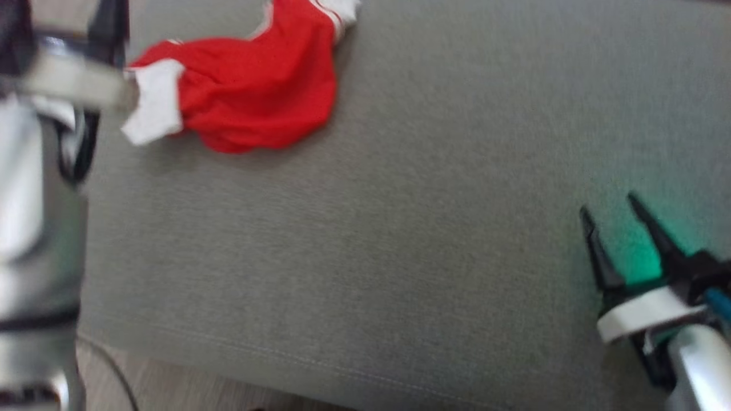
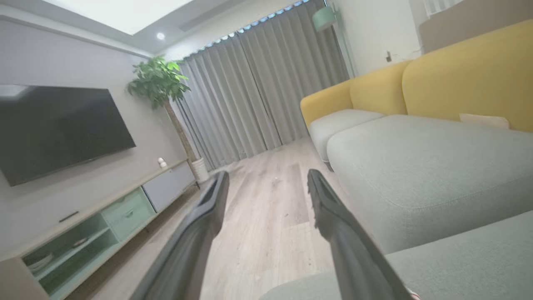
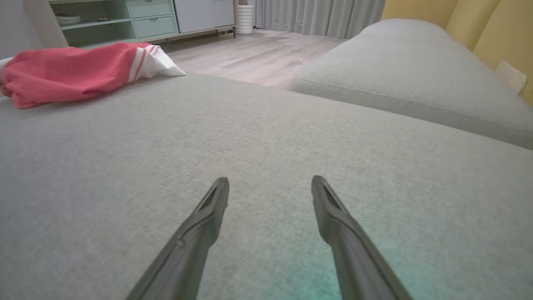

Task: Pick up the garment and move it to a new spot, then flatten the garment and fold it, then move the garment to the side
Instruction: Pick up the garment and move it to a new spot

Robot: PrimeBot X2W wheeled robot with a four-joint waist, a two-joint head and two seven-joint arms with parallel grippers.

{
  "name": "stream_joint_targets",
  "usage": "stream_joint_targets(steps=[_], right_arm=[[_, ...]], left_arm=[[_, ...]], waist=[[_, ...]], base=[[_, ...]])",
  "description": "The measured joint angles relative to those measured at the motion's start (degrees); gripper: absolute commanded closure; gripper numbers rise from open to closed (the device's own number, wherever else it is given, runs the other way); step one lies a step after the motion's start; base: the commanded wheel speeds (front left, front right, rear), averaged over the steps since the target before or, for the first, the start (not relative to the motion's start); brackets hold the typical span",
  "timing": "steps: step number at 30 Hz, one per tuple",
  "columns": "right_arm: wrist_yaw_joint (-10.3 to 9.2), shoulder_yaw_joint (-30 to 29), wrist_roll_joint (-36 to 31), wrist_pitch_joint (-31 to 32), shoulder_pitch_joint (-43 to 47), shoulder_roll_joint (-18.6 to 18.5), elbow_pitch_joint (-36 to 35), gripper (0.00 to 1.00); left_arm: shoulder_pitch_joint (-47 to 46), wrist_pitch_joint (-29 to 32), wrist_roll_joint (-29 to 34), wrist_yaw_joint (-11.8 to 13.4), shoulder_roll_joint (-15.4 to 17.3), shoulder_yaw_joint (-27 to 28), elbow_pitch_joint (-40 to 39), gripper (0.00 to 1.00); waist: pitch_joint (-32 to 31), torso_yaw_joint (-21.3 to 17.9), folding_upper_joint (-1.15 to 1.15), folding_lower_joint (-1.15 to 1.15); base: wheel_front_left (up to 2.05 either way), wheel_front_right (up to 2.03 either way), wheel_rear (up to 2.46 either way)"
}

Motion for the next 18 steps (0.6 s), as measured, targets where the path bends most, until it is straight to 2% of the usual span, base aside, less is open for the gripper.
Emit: stream_joint_targets(steps=[3,6,10,15,18], right_arm=[[0.00,-1.48,-0.35,-0.03,-2.05,-0.65,-1.96,0.00],[0.00,-2.55,-0.83,-0.15,-2.87,-0.93,-3.63,0.00],[0.00,-4.16,-0.83,-0.16,-2.98,-1.10,-6.17,0.00],[0.00,-6.22,-0.86,-0.23,-2.98,-1.54,-9.50,0.00],[0.00,-7.88,-1.27,-0.44,-2.89,-1.66,-11.79,0.00]], left_arm=[[-8.79,0.76,-2.27,-0.07,-0.26,-1.41,9.70,0.00],[-14.81,4.79,-4.97,-0.24,-0.05,-1.51,20.72,0.00],[-19.68,10.48,-8.87,-0.48,0.41,-2.38,33.42,0.00],[-25.26,16.53,-11.72,-0.48,1.91,-3.81,44.45,0.00],[-27.03,22.38,-13.23,-0.48,2.36,-3.81,51.52,0.00]], waist=[[3.27,-1.60,0.00,0.00],[6.10,-3.62,0.00,0.01],[9.49,-6.68,0.00,0.00],[13.61,-9.87,0.00,0.01],[16.06,-11.98,0.00,0.01]], base=[[0.00,0.00,0.00],[0.00,0.00,0.00],[0.00,0.00,0.00],[0.00,0.00,0.00],[0.00,0.00,0.00]])
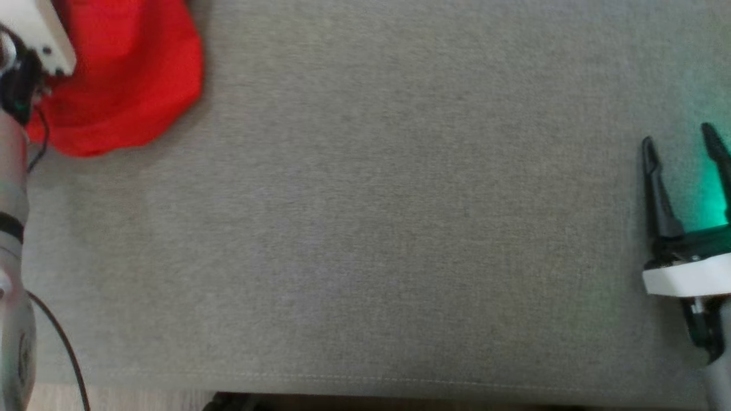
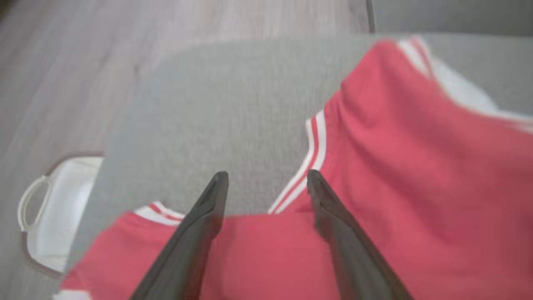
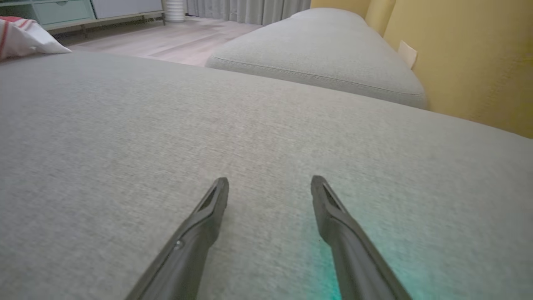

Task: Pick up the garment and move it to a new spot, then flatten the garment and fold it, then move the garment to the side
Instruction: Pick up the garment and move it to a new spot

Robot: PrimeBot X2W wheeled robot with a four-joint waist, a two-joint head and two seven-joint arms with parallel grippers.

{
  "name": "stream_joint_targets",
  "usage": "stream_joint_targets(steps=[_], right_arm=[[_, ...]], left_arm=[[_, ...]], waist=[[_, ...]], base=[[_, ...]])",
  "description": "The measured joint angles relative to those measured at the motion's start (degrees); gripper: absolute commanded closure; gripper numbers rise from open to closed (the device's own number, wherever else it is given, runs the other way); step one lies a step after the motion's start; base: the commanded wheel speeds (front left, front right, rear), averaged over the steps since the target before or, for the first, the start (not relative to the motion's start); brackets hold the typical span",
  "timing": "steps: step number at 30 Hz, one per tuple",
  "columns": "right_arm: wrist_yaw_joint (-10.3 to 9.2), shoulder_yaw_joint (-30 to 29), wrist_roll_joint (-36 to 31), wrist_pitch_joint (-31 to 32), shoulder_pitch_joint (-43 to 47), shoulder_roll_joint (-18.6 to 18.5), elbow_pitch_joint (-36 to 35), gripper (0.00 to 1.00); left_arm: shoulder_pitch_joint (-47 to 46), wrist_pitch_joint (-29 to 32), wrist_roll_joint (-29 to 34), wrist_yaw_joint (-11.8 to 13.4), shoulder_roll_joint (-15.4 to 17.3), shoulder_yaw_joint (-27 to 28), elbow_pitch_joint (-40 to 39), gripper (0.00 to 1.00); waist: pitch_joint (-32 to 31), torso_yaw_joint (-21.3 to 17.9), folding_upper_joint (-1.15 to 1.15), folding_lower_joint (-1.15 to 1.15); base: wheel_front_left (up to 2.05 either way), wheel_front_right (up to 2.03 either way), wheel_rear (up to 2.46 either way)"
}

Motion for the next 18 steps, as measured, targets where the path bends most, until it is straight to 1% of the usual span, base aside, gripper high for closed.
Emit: stream_joint_targets(steps=[4,7,8,9,10,13,18], right_arm=[[0.00,-0.54,0.00,-0.04,0.03,-0.08,-1.42,0.00],[0.00,-0.63,0.00,-0.04,0.02,-0.07,-2.40,0.00],[0.00,-0.63,0.00,-0.04,0.02,-0.05,-2.57,0.00],[0.00,-0.62,-0.01,-0.04,0.01,-0.02,-2.74,0.00],[0.00,-0.55,-0.01,-0.04,-0.02,-0.02,-2.92,0.00],[0.00,-0.51,-0.01,-0.04,0.00,-0.02,-3.08,0.00],[0.00,0.35,-0.16,-0.04,-0.19,0.36,-2.37,0.00]], left_arm=[[-0.01,0.56,-0.31,0.00,0.01,-0.79,2.02,0.00],[-0.76,1.00,-1.82,0.02,0.07,-1.11,2.75,0.00],[-0.96,1.25,-2.36,0.05,0.22,-1.27,2.75,0.26],[-0.98,0.69,-2.86,0.05,0.38,-1.38,2.70,0.84],[-0.94,-0.31,-3.05,0.00,0.46,-1.89,2.69,1.00],[-0.70,-2.38,-4.16,-0.01,0.09,-4.49,1.52,1.00],[-0.63,-9.09,-5.49,-0.01,0.65,-8.76,-1.72,1.00]], waist=[[1.51,-1.02,0.00,0.00],[2.36,-1.69,0.00,-0.01],[2.47,-1.82,0.00,-0.01],[2.53,-1.89,0.00,-0.01],[2.56,-1.90,0.00,-0.01],[2.30,-1.61,0.00,-0.01],[0.50,-1.00,0.00,-0.01]], base=[[0.00,0.00,0.00],[0.00,0.00,0.00],[0.00,0.00,0.00],[0.00,0.00,0.00],[0.00,0.00,0.00],[0.00,0.00,0.00],[0.00,0.00,0.00]])
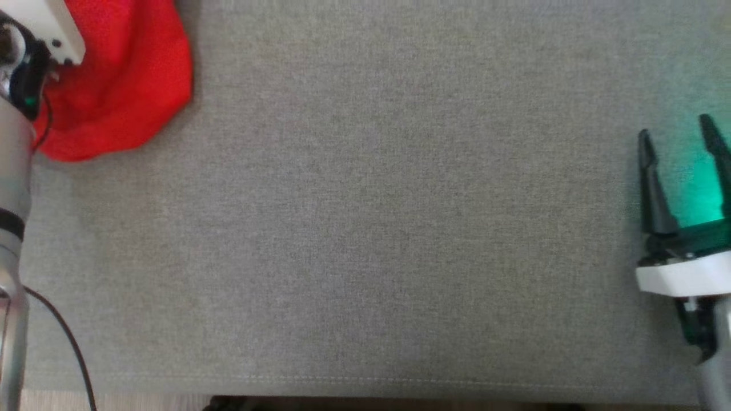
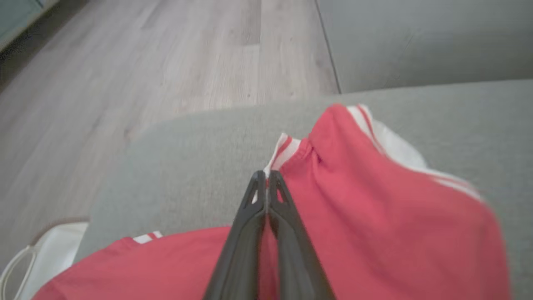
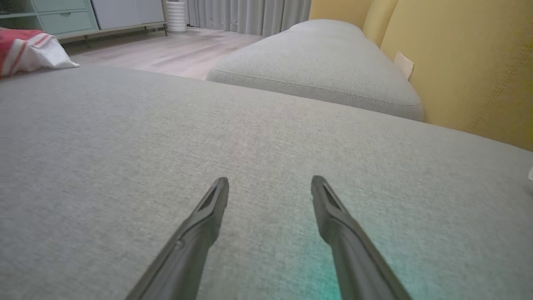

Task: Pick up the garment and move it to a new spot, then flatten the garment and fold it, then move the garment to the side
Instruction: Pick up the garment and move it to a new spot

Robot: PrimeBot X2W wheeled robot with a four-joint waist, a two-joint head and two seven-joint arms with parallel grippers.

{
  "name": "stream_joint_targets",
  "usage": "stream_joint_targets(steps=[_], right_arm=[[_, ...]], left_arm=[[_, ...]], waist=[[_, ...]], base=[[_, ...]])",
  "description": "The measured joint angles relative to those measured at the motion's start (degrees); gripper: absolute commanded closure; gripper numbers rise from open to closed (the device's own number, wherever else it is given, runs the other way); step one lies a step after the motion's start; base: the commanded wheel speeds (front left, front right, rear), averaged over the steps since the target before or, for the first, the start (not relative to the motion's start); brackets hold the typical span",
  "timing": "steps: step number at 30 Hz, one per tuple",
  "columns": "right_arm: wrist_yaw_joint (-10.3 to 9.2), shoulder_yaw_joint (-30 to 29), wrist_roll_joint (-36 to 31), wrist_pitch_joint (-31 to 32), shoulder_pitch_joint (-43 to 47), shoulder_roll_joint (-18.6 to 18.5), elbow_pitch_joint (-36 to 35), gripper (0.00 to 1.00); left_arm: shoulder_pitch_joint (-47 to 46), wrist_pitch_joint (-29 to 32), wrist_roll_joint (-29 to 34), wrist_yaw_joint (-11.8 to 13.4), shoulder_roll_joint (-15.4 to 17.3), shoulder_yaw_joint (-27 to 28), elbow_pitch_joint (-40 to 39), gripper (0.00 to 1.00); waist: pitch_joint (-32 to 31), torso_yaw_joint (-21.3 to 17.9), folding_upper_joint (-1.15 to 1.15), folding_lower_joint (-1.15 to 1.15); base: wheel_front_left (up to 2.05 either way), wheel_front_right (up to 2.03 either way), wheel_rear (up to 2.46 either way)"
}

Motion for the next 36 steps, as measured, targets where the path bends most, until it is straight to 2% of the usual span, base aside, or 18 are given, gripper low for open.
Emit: stream_joint_targets(steps=[7,15,19,24,30,36], right_arm=[[0.00,3.67,0.26,0.01,-1.59,2.98,3.25,0.00],[0.00,6.27,0.78,0.01,-2.08,6.48,5.77,0.00],[0.00,7.43,1.27,0.01,-1.90,8.27,6.19,0.00],[0.00,8.06,1.72,0.01,-0.43,9.80,6.62,0.00],[0.00,9.32,1.86,0.01,0.17,10.32,7.37,0.00],[0.00,9.71,2.27,0.01,2.66,10.21,7.67,0.00]], left_arm=[[-0.69,-8.99,-1.91,0.00,3.01,-7.87,-6.75,1.00],[-3.81,-11.50,-5.90,0.01,6.17,-17.51,-16.52,1.00],[-5.49,-11.93,-8.08,0.01,7.66,-21.91,-21.01,1.00],[-6.60,-12.35,-9.50,0.00,7.81,-27.14,-25.22,1.00],[-9.10,-12.92,-11.82,0.00,7.37,-27.73,-27.07,1.00],[-7.20,-13.34,-13.96,0.00,5.48,-28.04,-28.21,1.00]], waist=[[-5.66,-0.46,0.00,0.00],[-14.02,-3.85,0.00,-0.01],[-17.36,-7.47,0.00,-0.01],[-21.03,-12.98,0.00,-0.01],[-24.71,-19.98,0.00,-0.01],[-28.90,-25.43,0.00,-0.01]], base=[[0.00,0.00,0.00],[0.00,0.00,0.00],[0.00,0.00,0.00],[0.00,0.00,0.00],[0.00,0.00,0.00],[0.00,0.00,0.00]])
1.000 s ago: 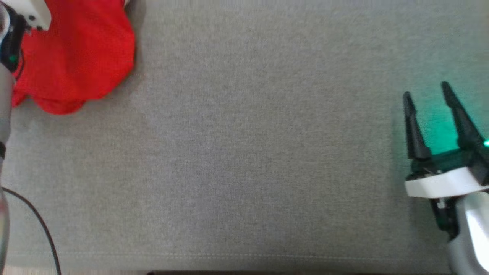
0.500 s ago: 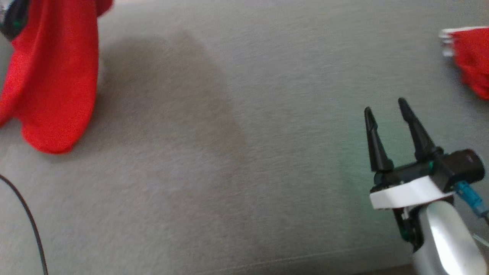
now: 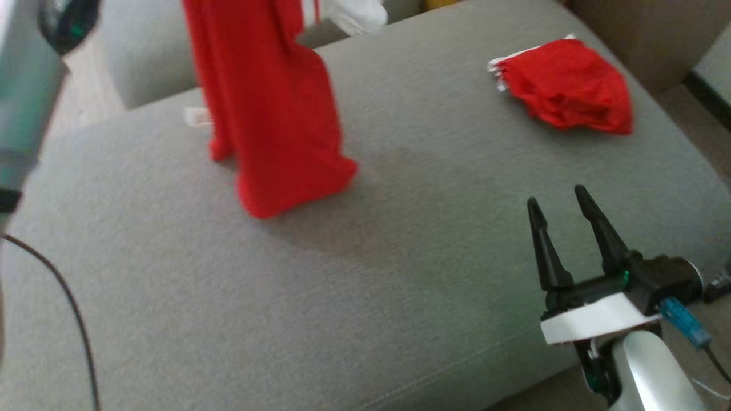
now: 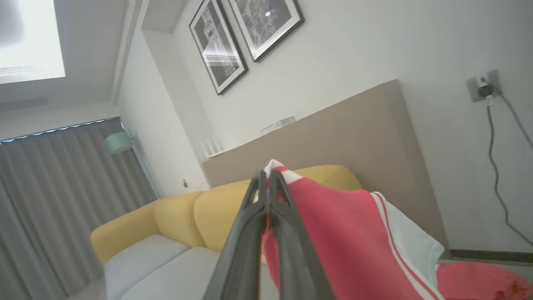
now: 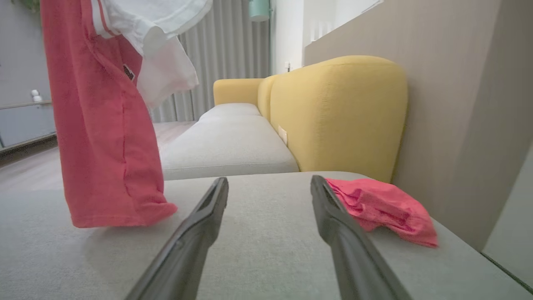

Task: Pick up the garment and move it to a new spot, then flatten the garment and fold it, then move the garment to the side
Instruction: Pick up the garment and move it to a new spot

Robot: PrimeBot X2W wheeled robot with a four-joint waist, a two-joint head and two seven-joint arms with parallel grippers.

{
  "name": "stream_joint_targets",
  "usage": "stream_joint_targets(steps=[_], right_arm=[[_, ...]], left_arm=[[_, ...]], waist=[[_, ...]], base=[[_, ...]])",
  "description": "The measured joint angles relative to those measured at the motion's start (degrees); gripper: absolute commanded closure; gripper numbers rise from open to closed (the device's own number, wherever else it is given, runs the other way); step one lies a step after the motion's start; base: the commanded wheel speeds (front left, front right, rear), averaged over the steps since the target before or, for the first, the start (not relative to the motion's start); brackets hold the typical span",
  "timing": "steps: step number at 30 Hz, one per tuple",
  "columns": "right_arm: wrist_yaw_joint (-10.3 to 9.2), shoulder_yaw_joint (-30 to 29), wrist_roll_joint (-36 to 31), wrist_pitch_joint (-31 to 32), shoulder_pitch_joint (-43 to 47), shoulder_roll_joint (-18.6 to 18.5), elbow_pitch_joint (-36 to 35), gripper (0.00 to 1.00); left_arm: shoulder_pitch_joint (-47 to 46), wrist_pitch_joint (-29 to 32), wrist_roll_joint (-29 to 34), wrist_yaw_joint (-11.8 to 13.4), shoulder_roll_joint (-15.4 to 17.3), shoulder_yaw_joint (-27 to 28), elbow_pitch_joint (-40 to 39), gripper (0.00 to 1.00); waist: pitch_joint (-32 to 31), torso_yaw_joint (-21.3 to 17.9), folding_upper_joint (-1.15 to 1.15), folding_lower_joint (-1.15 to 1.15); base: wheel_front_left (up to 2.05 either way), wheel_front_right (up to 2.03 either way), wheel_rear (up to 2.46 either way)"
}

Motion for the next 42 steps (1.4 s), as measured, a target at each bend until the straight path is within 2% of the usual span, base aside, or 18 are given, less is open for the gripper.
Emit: stream_joint_targets(steps=[3,6,10,15,20,21,22,26,29,33,38,42], right_arm=[[0.00,-0.77,0.00,0.00,1.37,-0.09,-0.20,0.00],[0.00,-1.43,0.00,0.00,2.54,-0.21,-0.58,0.00],[0.00,-2.36,0.00,0.00,3.59,-0.23,-0.81,0.00],[0.00,-2.53,-0.05,0.00,3.58,-0.14,-1.16,0.00],[0.00,-2.43,-0.08,0.00,3.60,0.02,-1.11,0.00],[0.00,-2.36,-0.08,0.00,3.61,0.02,-1.02,0.00],[0.00,-2.19,-0.08,0.00,3.64,0.02,-0.77,0.00],[0.00,-1.56,-0.07,0.00,4.13,0.05,0.29,0.00],[0.00,-0.63,0.13,0.01,5.28,0.16,1.71,0.00],[0.00,-0.11,0.64,0.01,7.03,0.71,2.80,0.00],[0.00,0.43,1.53,0.01,7.32,1.37,4.74,0.00],[0.00,0.43,1.53,0.01,8.68,2.11,6.11,0.00]], left_arm=[[4.36,0.00,-1.26,0.00,-0.51,0.11,-2.79,1.00],[11.62,0.00,-1.86,0.00,-1.56,0.87,-6.65,1.00],[24.49,0.00,1.42,0.15,-2.11,1.33,-11.76,1.00],[41.80,0.01,4.05,1.15,-3.67,4.57,-13.17,1.00],[51.71,0.01,7.35,2.67,-5.20,10.99,-13.16,1.00],[52.78,0.01,8.29,3.14,-5.50,12.52,-13.13,0.43],[53.83,0.01,9.01,3.48,-5.91,14.47,-13.17,0.00],[57.38,0.01,11.29,4.88,-7.17,20.13,-14.45,0.00],[63.20,0.01,13.01,6.60,-8.88,26.44,-17.73,0.00],[71.71,0.01,17.00,7.57,-10.90,31.85,-23.28,0.00],[81.54,0.01,20.50,8.92,-15.62,39.28,-31.30,0.00],[86.84,0.01,21.72,9.00,-18.23,44.15,-33.42,0.00]], waist=[[-1.61,-1.55,0.00,0.00],[-1.92,-1.40,0.00,0.00],[-1.14,0.80,0.00,0.00],[0.11,4.23,0.00,0.00],[1.28,7.47,0.00,0.00],[1.40,8.22,0.00,0.00],[1.46,9.04,0.00,0.00],[1.13,11.42,0.00,0.00],[-0.20,13.48,0.00,0.00],[-2.37,16.39,0.00,0.00],[-5.69,20.44,0.00,0.00],[-7.45,22.57,0.00,0.00]], base=[[0.00,0.00,0.00],[0.00,0.00,0.00],[0.00,0.00,0.00],[0.00,0.00,0.00],[0.00,0.00,0.00],[0.00,0.00,0.00],[0.00,0.00,0.00],[0.00,0.00,0.00],[0.00,0.00,0.00],[0.00,0.00,0.00],[0.00,0.00,0.00],[0.00,0.00,0.00]])
